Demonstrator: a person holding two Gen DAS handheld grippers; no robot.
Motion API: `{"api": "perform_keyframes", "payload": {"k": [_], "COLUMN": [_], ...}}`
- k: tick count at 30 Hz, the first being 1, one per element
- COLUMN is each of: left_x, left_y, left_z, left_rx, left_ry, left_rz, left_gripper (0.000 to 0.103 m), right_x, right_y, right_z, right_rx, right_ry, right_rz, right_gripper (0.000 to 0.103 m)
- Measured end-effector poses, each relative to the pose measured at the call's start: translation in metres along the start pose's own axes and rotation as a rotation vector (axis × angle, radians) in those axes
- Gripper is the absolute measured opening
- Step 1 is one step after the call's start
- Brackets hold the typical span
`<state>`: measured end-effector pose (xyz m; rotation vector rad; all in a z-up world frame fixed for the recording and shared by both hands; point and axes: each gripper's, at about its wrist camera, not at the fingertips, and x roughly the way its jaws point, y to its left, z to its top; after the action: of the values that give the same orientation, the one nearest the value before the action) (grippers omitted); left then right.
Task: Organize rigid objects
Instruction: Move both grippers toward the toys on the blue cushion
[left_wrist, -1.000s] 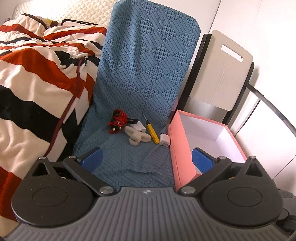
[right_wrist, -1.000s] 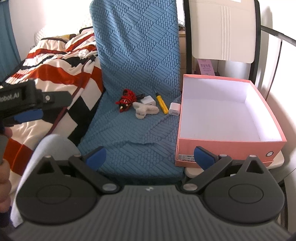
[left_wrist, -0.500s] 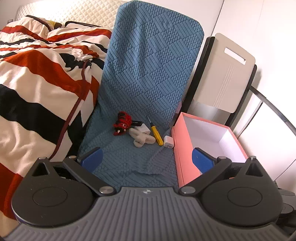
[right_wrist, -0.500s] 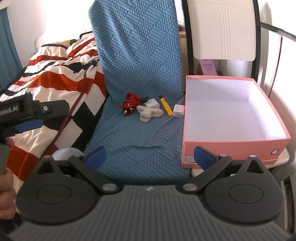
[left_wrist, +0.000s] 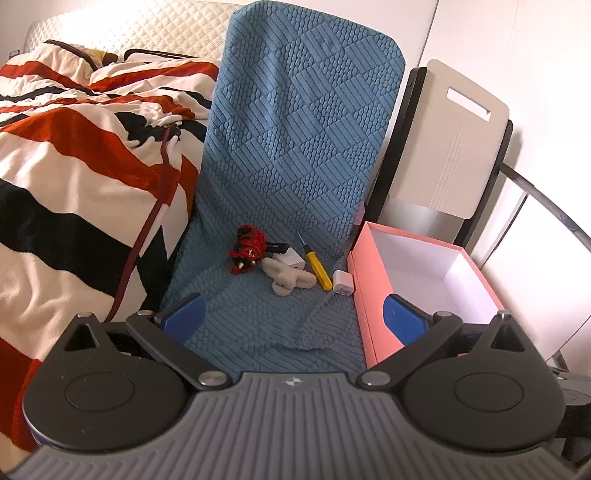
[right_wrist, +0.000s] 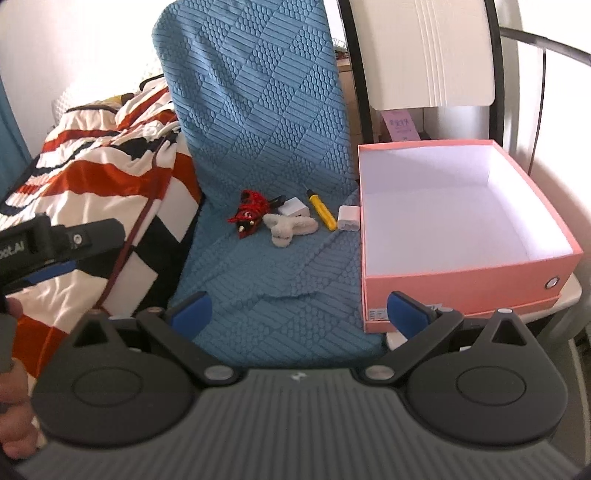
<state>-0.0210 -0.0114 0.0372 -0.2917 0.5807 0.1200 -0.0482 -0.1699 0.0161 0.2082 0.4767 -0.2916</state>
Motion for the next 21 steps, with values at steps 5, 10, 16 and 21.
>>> {"api": "perform_keyframes", "payload": {"k": [5,10,16,21], "left_x": [0.009,0.013,0.015,0.018], "left_y": [0.008,0.010,0.012,0.015], "left_z": [-0.004,-0.011,-0.014,-0.018], "left_rx": [-0.026,-0.026,-0.030,-0.036], "left_ry": [0.012,0.022,0.025,0.032], "left_rz": [-0.025,-0.043,-0.047,-0.035], "left_gripper": [0.103,0.103,0.103,0.103], "right_x": [0.001,0.003,0.002,0.002], "right_y": [0.007,0.004,0.008,0.009], "right_z": [-0.005,-0.010,-0.013,-0.017], "right_rx": [-0.054,-0.012,-0.026,-0.042], "right_ry": [-0.018,0.016,0.017,0.006], "right_rz": [-0.029,-0.017,-0.012,-0.005], "right_gripper": [0.103,0.103,0.103,0.103]}}
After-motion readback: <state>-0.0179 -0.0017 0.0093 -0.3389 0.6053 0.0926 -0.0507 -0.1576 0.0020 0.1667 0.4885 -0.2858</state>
